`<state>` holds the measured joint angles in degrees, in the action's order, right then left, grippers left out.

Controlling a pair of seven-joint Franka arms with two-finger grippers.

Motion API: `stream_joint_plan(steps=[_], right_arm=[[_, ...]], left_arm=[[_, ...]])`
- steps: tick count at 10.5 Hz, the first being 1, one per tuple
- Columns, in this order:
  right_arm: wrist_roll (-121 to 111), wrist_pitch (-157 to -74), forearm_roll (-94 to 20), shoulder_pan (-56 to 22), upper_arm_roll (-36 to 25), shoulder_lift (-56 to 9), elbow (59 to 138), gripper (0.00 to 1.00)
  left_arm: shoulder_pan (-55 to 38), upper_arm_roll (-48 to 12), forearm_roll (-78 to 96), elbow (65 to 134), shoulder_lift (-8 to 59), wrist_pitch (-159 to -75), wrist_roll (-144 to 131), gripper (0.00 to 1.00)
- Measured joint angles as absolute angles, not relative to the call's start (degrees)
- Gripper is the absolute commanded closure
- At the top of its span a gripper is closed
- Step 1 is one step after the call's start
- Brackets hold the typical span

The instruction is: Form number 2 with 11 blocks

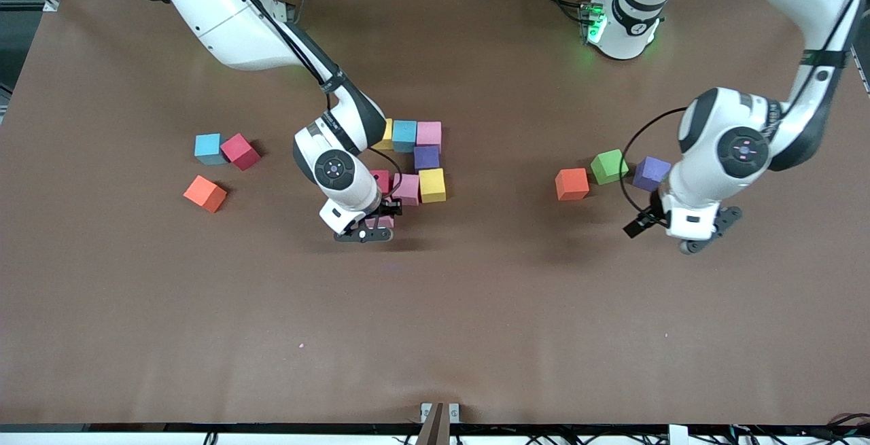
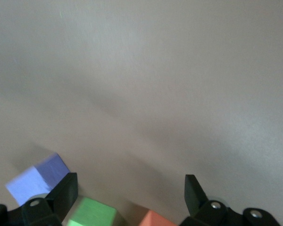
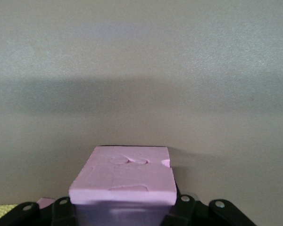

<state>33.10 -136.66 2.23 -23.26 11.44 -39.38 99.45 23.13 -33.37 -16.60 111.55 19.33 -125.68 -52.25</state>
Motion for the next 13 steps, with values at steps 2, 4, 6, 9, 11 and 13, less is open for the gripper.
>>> stream_joint_plan(steps=[2, 4, 6, 9, 11, 13], right_arm=[[33.12, -136.62, 2.23, -23.33, 11.36, -39.38, 99.42, 0.53], [33.14, -136.62, 2.23, -23.51, 11.17, -39.38, 99.4, 0.29], [33.19, -136.61, 2.25, -23.88, 10.67, -39.45, 99.4, 0.07], [33.01, -136.62, 2.35, -23.95, 9.85, -39.52, 99.31, 0.0], [32.96, -136.63, 2.37, -23.95, 9.41, -39.26, 98.5, 0.0], [32.98, -136.63, 2.23, -23.94, 9.2, -38.79, 97.63, 0.0]], left_arm=[[25.16, -33.19, -16.91, 110.18, 19.68, -125.26, -47.12, 0.0], [26.97, -32.94, -20.59, 109.66, 21.4, -125.25, -45.16, 0.0], [28.2, -32.84, -22.93, 107.87, 24.57, -125.31, -44.11, 0.0], [27.87, -33.1, -23.56, 105.99, 27.51, -125.4, -43.66, 0.0], [27.44, -33.74, -23.56, 105.88, 27.52, -125.4, -43.66, 0.0], [26.97, -34.53, -23.56, 105.9, 27.54, -125.36, -43.66, 0.0]])
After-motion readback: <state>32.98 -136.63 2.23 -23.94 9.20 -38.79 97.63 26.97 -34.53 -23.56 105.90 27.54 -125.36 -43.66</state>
